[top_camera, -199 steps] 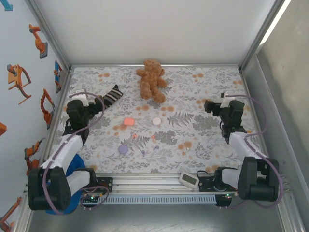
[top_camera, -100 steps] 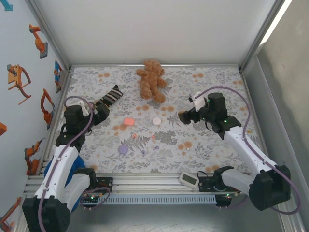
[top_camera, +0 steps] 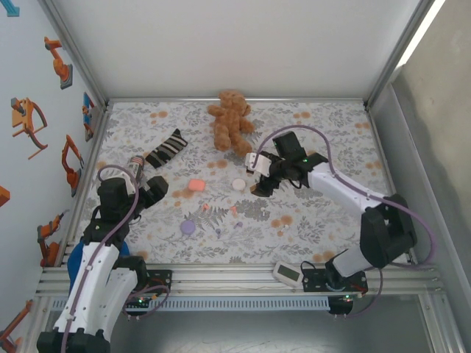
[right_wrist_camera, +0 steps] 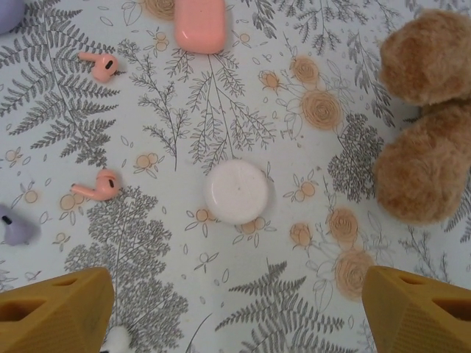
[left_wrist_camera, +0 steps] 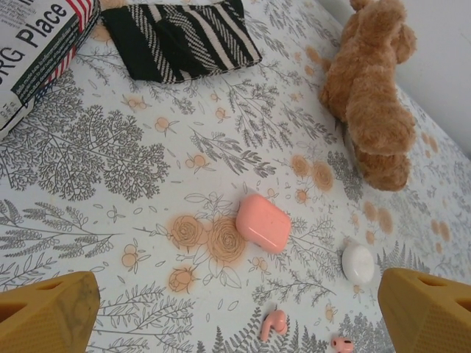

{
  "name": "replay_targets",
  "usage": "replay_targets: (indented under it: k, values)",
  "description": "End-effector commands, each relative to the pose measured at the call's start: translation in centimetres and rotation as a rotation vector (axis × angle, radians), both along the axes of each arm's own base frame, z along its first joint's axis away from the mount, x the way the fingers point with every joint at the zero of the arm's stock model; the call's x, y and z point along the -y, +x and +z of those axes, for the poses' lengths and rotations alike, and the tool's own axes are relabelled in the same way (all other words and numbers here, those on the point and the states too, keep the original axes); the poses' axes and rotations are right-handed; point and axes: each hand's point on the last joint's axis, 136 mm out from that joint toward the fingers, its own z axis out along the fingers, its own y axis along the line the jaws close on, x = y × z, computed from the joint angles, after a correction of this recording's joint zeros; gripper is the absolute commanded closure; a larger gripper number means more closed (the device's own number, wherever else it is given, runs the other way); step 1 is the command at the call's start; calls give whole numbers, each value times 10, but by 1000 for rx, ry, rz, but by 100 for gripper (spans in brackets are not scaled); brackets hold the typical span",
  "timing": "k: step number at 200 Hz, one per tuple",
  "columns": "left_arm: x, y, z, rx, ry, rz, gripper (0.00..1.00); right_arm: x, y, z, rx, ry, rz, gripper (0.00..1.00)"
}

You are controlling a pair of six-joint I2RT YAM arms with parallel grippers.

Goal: Insert the wireless bluetooth earbuds into the charging case

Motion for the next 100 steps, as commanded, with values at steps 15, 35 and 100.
replay_targets:
  k: [15,35,100]
  values:
    - [-6,-12,-4,-24,37,16,4,-18,3,-24,-6,-99,132,11]
    - [-6,-15,-4,-23,35,14,4,-27,9,-33,-36,-106,152,10]
    - [-7,-17,-3,-22,35,20,4,-30,14,-73,-141,-195,187,10]
